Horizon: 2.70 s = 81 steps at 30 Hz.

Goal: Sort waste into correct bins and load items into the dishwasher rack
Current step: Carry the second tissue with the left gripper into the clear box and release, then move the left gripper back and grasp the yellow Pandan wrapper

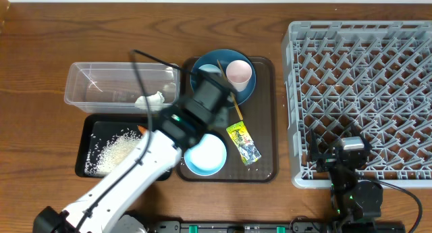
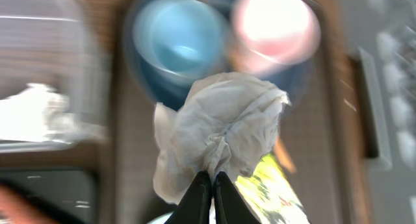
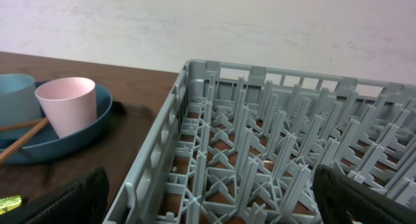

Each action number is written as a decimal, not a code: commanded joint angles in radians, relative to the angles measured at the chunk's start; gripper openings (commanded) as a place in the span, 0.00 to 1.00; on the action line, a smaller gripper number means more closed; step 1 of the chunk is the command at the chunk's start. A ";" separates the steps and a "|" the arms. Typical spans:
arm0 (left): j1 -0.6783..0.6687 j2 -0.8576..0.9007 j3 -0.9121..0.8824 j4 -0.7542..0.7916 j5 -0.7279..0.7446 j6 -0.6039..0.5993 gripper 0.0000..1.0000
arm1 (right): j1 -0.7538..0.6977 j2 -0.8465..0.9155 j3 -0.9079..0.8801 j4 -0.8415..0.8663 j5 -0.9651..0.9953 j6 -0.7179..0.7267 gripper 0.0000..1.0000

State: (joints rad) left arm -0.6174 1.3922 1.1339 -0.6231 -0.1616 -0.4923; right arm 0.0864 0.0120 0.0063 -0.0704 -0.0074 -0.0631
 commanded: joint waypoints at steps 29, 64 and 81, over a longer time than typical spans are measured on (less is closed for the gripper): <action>0.742 0.200 0.010 0.169 0.077 0.013 0.60 | 0.006 -0.004 -0.001 -0.004 0.000 -0.013 0.99; -0.082 -0.027 -0.040 -0.230 0.388 -0.225 0.76 | 0.006 -0.004 -0.001 -0.004 0.000 -0.013 0.99; -0.294 0.254 -0.040 0.002 0.254 -0.325 0.76 | 0.006 -0.004 -0.001 -0.004 0.000 -0.013 0.99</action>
State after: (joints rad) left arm -0.9115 1.6173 1.1038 -0.6304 0.1257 -0.7933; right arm 0.0864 0.0120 0.0063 -0.0704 -0.0074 -0.0631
